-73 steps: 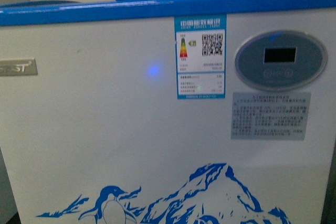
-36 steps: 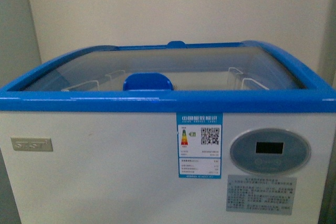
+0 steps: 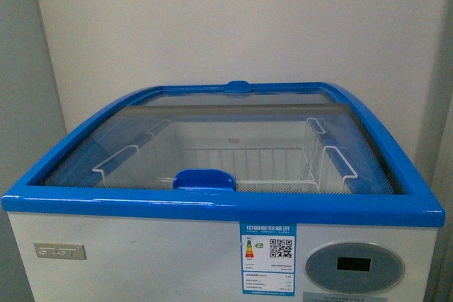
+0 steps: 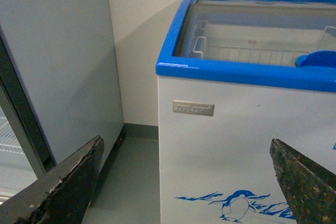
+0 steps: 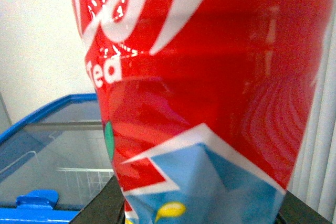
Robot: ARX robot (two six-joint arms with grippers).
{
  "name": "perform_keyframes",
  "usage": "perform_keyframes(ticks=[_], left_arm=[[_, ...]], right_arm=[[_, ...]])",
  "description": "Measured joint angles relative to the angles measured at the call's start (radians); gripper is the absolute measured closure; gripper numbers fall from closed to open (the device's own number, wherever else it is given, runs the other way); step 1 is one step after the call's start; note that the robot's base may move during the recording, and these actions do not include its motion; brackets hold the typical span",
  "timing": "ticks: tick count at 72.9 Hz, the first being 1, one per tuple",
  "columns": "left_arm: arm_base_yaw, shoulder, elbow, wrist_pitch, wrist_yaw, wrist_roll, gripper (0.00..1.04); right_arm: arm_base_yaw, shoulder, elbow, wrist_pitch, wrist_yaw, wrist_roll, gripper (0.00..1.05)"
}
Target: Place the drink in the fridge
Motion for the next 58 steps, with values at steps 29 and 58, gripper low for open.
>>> perform_keyframes(ticks=[29,58], left_arm=[[0.046,0.792,0.212,0.360,0.346,-0.135,0.08],[-0.238,1.461,0.735,0.505,0.542,0.455,0.08]], right_arm=[[0.000,0.000,0.000,0.000,0.000,0.000,0.66],[0.000,0.000,0.000,0.000,0.000,0.000,0.66]])
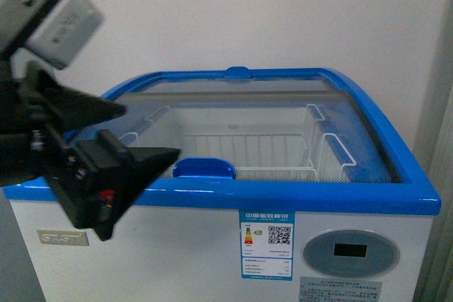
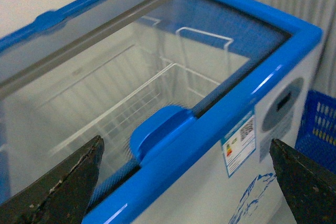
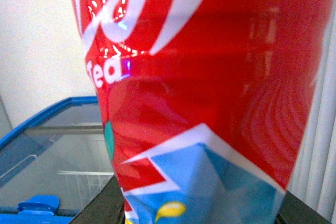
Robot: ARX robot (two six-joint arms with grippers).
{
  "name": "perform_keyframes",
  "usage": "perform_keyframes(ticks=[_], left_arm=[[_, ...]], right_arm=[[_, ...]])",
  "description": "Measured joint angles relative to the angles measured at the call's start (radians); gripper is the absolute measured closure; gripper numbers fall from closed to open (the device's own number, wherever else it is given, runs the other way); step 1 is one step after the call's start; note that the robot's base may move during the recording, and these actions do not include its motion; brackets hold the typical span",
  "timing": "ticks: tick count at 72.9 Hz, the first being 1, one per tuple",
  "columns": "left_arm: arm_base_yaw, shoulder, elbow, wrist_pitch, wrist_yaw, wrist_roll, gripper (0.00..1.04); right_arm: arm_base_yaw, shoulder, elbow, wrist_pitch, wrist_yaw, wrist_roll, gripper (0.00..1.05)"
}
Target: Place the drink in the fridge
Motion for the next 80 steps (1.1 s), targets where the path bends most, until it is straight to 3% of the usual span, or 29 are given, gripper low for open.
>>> perform_keyframes(ticks=[18,34,80], left_arm=[[-0.050,0.158,0.161,-0.160,0.038,0.437,0.08],[-0.027,0.267,0.311,-0.245,0.030,0.635,0.08],[-0.001,0.566,0.727,-0.442,0.035,0.742,0.08]], right_arm=[[0.000,0.000,0.000,0.000,0.000,0.000,0.66],[0.000,0.000,0.000,0.000,0.000,0.000,0.66],[0.000,0.000,0.000,0.000,0.000,0.000,0.66]])
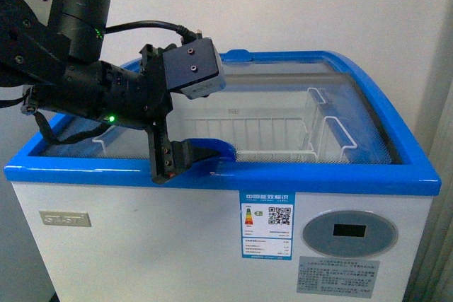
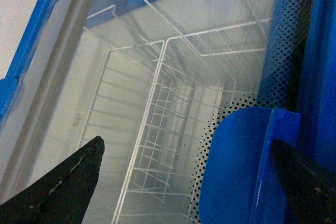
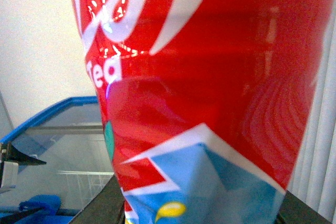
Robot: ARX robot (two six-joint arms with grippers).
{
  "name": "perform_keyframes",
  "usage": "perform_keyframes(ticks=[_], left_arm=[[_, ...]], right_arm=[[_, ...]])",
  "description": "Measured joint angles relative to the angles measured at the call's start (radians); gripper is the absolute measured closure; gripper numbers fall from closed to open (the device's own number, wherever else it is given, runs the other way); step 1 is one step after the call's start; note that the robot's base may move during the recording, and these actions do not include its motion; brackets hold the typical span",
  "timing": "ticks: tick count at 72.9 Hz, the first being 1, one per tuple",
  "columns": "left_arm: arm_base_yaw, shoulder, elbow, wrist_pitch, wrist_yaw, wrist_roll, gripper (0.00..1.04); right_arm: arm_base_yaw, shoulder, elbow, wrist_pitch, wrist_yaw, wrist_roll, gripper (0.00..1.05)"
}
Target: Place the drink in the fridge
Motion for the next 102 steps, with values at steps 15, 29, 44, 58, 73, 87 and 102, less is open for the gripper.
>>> perform_keyframes(ticks=[15,29,44,58,73,87,102], left_arm=[[0.014,0.148,0.266,-0.023,-0.057,0.000,0.08],[0.024,0.303,0.539,-0.076,-0.105,0.000,0.08],[0.023,0.549,0.972,-0.173,-0.196,-0.027,0.08],[0.022,0.706,1.253,-0.240,-0.258,-0.061,0.08],[0.023,0.738,1.283,-0.122,-0.393,-0.218,0.08],[0.025,0.447,0.806,0.073,-0.584,-0.652,0.08],[0.089,-0.028,0.261,0.164,-0.493,-1.076,0.08]], right_arm=[[0.000,0.000,0.000,0.000,0.000,0.000,0.66],[0.000,0.000,0.000,0.000,0.000,0.000,0.66],[0.000,0.000,0.000,0.000,0.000,0.000,0.66],[0.000,0.000,0.000,0.000,0.000,0.000,0.66],[0.000,0.000,0.000,0.000,0.000,0.000,0.66],[0.000,0.000,0.000,0.000,-0.003,0.000,0.66],[-0.001,0.000,0.000,0.000,0.003,0.000,0.66]])
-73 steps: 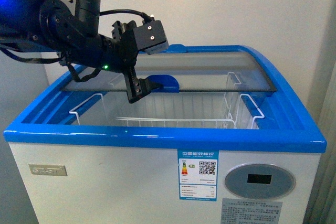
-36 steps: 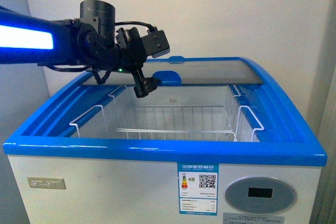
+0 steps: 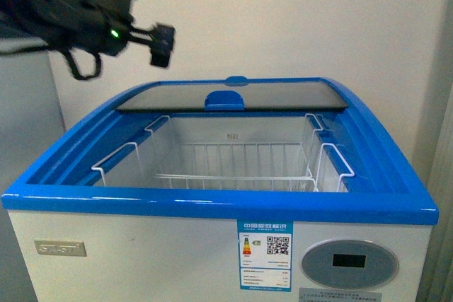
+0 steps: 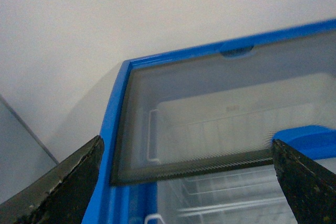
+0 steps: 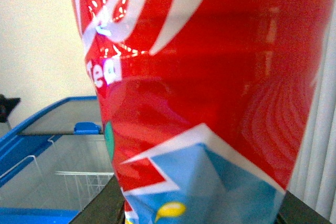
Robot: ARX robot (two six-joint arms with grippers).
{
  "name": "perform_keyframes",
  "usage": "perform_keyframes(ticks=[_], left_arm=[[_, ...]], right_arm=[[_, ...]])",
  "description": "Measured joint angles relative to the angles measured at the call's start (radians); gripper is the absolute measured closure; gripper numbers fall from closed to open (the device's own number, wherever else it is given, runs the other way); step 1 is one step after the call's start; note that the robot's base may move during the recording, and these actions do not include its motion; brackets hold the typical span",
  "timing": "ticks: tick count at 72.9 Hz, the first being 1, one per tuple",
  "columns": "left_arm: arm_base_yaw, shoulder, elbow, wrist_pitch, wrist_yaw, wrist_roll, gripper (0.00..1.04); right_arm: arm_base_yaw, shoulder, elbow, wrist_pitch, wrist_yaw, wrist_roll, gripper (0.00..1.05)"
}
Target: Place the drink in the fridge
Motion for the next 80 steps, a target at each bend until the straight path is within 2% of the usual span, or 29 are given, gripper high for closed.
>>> perform_keyframes(ticks=[7,9,13,16,19,21,27,30,40,48,53,55,68,80], left_arm=[[0.008,-0.220,-0.291,0.075,0.068,-0.121,0.08],[0.005,-0.266,-0.362,0.114,0.043,-0.121,0.11],[-0.001,-0.377,-0.546,0.238,-0.101,-0.121,0.20],[0.000,-0.448,-0.657,0.299,-0.150,-0.121,0.25],[0.013,-0.553,-0.807,0.354,-0.170,-0.121,0.32],[0.023,-0.608,-0.879,0.372,-0.171,-0.121,0.36],[0.053,-0.782,-1.091,0.409,-0.174,-0.121,0.48],[0.065,-0.848,-1.178,0.426,-0.174,-0.121,0.55],[0.079,-0.925,-1.338,0.452,-0.158,-0.121,0.76],[0.087,-0.964,-1.413,0.462,-0.143,-0.121,0.92],[0.124,-1.001,-1.446,0.467,-0.092,-0.121,1.03],[0.132,-1.013,-1.456,0.468,-0.090,-0.123,1.02],[0.151,-1.094,-1.530,0.467,-0.084,-0.121,1.02],[0.151,-1.168,-1.583,0.448,-0.084,-0.121,1.02]], right_arm=[[0.000,0.000,0.000,0.000,-0.008,0.000,0.66],[0.001,0.000,0.000,0.000,-0.009,0.000,0.66],[0.001,0.000,0.000,0.000,-0.009,0.000,0.66],[0.000,0.003,0.002,-0.008,-0.015,-0.005,0.66],[-0.017,0.024,0.042,-0.109,-0.057,-0.029,0.66],[-0.046,0.055,0.105,-0.257,-0.115,-0.060,0.66],[-0.103,0.145,0.226,-0.514,-0.218,-0.183,0.66],[-0.109,0.208,0.254,-0.558,-0.240,-0.259,0.66],[-0.076,0.451,0.326,-0.439,-0.281,-0.521,0.66],[-0.034,0.661,0.446,-0.351,-0.271,-0.747,0.66],[-0.013,0.777,0.516,-0.351,-0.252,-0.854,0.66],[0.001,0.843,0.558,-0.357,-0.252,-0.940,0.66],[0.079,1.144,0.787,-0.388,-0.261,-1.258,0.66],[0.145,1.357,0.965,-0.428,-0.231,-1.467,0.66]])
